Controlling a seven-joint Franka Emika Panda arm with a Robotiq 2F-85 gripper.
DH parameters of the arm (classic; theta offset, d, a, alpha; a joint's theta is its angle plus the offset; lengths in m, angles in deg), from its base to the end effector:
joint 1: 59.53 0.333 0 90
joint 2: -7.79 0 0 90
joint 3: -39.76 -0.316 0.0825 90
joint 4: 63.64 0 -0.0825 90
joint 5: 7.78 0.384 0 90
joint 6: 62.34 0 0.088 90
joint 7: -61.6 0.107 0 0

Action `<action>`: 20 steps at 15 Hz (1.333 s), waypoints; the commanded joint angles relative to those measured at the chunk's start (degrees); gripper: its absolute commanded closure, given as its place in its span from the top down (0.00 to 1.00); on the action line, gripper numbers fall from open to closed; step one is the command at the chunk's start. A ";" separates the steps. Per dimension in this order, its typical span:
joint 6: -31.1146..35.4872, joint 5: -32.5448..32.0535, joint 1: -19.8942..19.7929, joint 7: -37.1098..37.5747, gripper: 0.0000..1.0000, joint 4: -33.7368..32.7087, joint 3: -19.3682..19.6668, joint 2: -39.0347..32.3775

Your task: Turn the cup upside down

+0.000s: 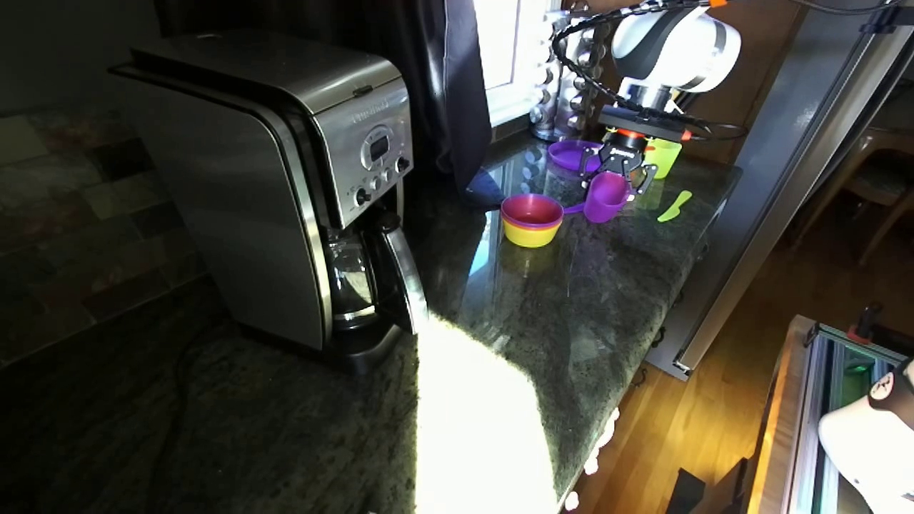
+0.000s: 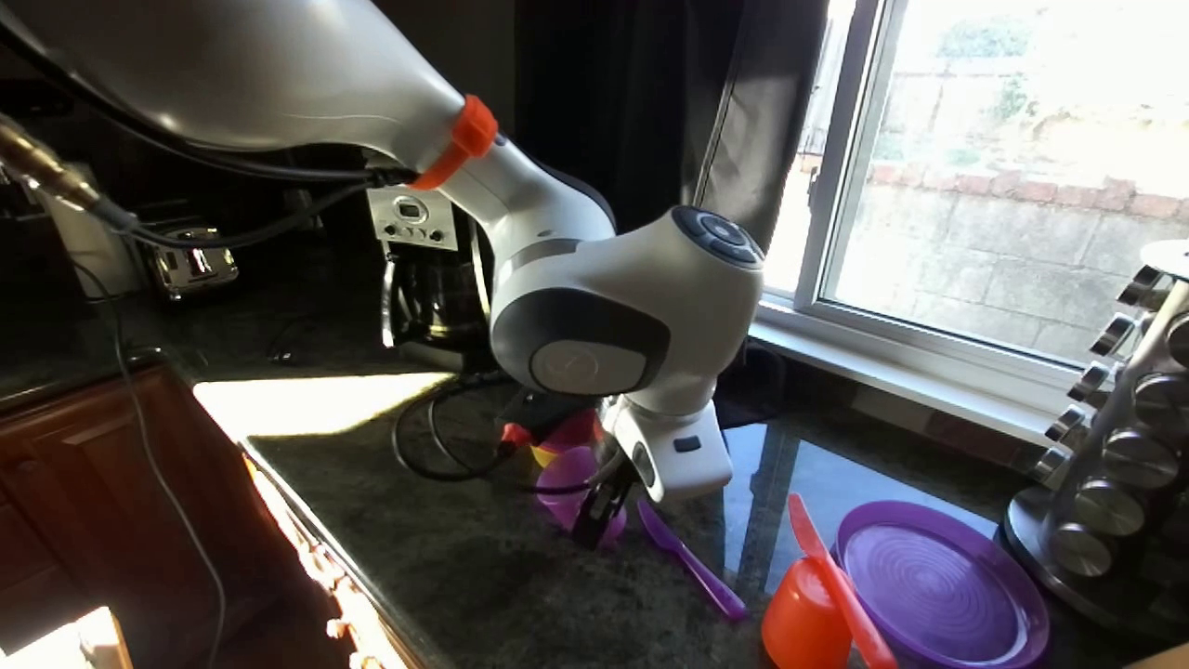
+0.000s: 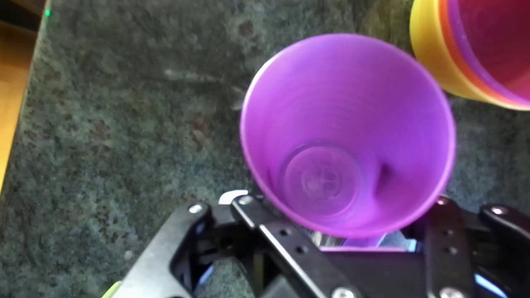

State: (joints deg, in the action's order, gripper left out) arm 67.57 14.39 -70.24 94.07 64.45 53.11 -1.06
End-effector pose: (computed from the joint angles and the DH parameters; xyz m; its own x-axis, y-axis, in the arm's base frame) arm 0.4864 -0.2065 0.2945 0.3165 -0.9174 -0.2411 -0.9480 -0.2971 -0.1141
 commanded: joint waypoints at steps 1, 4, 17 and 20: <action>13.93 -4.52 1.77 8.26 0.45 8.70 0.23 5.43; 21.13 -10.68 2.34 17.40 0.45 11.80 0.27 5.82; 19.27 -20.43 1.90 29.54 1.00 12.92 -0.99 6.54; 15.51 -15.93 1.24 22.02 1.00 12.11 -1.41 7.06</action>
State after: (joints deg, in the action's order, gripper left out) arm 87.63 -5.70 -68.00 122.62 76.50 52.37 4.03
